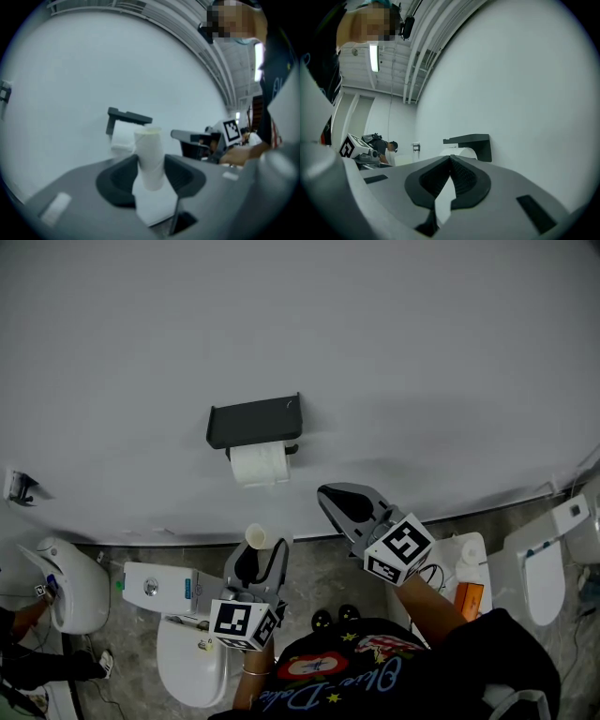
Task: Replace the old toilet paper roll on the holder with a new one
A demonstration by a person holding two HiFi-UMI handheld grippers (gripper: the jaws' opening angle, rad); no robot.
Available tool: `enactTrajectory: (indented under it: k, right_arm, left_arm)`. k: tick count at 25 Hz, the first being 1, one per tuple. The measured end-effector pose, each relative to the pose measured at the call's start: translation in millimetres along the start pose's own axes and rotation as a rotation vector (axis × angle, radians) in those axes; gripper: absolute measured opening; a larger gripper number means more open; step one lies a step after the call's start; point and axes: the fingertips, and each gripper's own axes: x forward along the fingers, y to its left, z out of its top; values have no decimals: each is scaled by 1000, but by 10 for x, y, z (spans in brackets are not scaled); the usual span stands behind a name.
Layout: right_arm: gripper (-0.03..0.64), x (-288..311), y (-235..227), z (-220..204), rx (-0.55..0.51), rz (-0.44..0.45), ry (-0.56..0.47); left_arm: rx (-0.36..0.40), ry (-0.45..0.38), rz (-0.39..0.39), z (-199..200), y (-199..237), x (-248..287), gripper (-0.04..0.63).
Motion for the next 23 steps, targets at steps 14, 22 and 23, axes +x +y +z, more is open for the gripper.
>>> enactTrajectory:
  k: [14, 22, 23]
  right_arm:
    - [14, -135, -11, 30, 3, -27, 3]
    - [14, -157, -8, 37, 3, -29, 5]
    - [14, -151, -13, 35, 3, -29, 5]
  left_arm:
    - [-3, 9, -17, -22, -69, 23, 178]
    - [0, 12, -19, -17, -81, 22, 177]
    - [-1, 12, -19, -14, -74, 27, 178]
